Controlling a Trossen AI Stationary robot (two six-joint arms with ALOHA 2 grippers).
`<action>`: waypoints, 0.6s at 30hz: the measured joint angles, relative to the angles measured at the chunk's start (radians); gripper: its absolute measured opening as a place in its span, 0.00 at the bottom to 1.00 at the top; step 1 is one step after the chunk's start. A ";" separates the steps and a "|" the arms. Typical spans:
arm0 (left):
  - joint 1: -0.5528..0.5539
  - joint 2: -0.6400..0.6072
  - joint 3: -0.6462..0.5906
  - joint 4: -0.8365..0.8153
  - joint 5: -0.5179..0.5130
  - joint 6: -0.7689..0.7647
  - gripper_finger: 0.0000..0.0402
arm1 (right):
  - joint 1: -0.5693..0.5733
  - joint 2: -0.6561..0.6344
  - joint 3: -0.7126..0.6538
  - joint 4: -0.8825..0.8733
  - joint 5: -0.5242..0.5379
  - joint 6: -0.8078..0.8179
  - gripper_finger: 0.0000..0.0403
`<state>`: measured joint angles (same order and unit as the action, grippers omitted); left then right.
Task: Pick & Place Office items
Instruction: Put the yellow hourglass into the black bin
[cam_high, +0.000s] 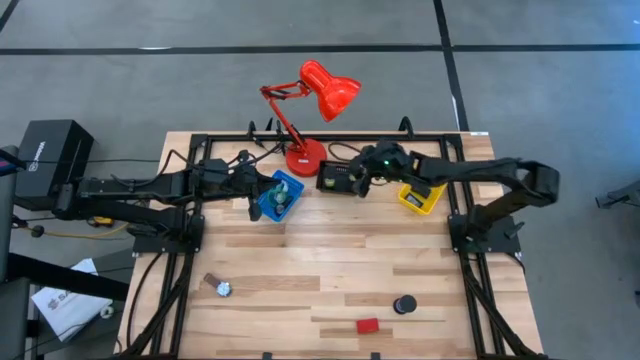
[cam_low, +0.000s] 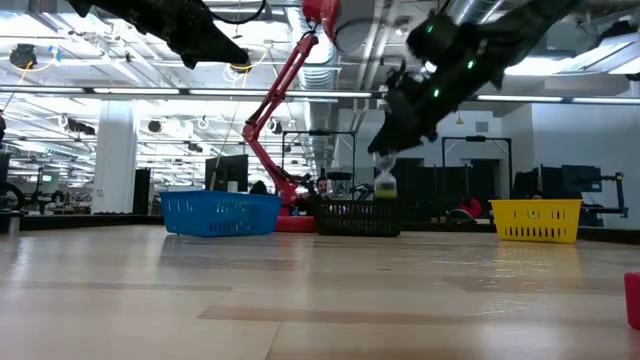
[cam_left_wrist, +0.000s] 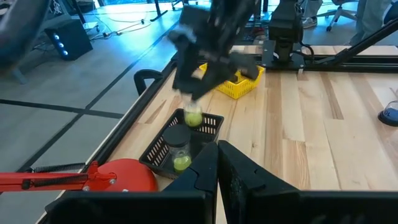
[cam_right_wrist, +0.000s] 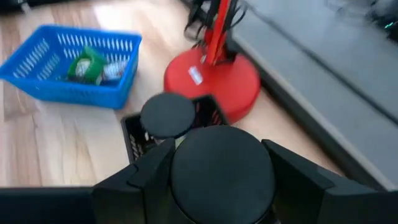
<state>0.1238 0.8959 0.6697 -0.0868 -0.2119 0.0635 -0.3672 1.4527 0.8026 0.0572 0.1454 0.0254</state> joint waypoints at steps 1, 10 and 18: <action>0.000 0.000 0.000 0.000 0.000 0.000 0.01 | -0.008 0.024 0.001 0.003 -0.017 0.001 0.52; 0.000 0.000 0.000 0.003 0.000 0.000 0.01 | -0.050 0.137 0.015 0.090 -0.044 0.001 0.53; 0.000 0.000 0.000 0.006 0.000 0.000 0.01 | -0.079 0.173 0.016 0.112 -0.041 0.001 0.58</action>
<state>0.1239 0.8959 0.6697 -0.0807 -0.2119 0.0631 -0.4461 1.6261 0.8184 0.1695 0.1040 0.0269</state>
